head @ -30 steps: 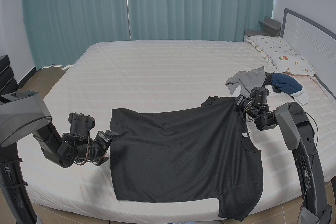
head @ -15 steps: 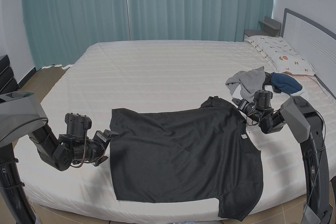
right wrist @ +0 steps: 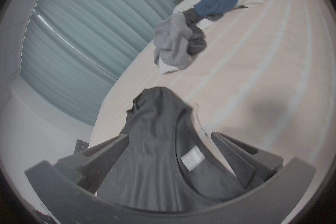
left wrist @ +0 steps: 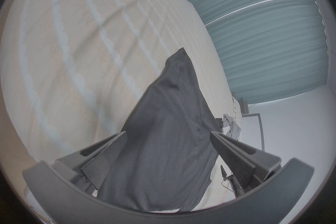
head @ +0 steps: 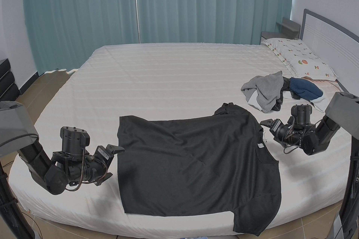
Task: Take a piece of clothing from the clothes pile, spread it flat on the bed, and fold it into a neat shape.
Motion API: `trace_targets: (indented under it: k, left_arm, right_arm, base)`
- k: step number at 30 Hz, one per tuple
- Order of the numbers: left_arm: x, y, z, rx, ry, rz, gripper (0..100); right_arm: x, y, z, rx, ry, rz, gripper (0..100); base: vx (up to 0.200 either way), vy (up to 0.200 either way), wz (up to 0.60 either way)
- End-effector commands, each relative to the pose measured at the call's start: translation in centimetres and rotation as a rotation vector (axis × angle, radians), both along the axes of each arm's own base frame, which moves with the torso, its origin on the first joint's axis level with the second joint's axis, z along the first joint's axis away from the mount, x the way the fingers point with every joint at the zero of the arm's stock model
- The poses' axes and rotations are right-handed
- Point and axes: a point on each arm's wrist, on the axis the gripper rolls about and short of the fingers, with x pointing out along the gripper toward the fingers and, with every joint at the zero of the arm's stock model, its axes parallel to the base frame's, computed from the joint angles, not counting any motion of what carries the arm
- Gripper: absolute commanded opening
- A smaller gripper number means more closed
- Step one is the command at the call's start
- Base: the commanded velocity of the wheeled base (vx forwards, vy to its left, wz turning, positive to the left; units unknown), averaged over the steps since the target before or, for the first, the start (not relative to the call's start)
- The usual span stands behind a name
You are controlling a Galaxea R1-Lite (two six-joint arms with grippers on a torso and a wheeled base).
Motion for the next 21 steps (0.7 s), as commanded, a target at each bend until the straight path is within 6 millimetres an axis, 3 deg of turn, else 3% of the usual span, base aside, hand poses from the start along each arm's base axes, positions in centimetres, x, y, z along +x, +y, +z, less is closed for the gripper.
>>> trace_targets:
  k: [1,2,7,19,21]
  left_arm:
    - [-2.9,-0.5,0.5,0.004,0.011,-0.047,100]
    - [-3.1,-0.8,0.4,0.010,0.015,-0.054,100]
    - [-3.1,-0.8,0.1,0.010,0.029,-0.055,100]
    - [-3.2,-1.3,0.1,-0.013,0.037,-0.061,100]
    - [-3.4,-1.5,0.1,-0.012,0.040,-0.073,100]
  right_arm:
    - [-6.1,0.1,4.0,0.070,-0.006,0.001,100]
    - [-7.2,0.4,3.8,0.070,0.014,0.010,100]
    - [-8.5,0.8,2.9,0.068,0.053,0.024,100]
    - [-9.9,1.6,1.9,0.063,0.067,0.058,100]
    - [-10.1,1.8,1.8,0.058,0.076,0.066,100]
  base:
    - [-0.200,0.000,0.00]
    - [-0.200,0.000,0.00]
    - [-0.200,0.000,0.00]
    - [0.000,0.000,0.00]
    - [0.000,-0.200,0.00]
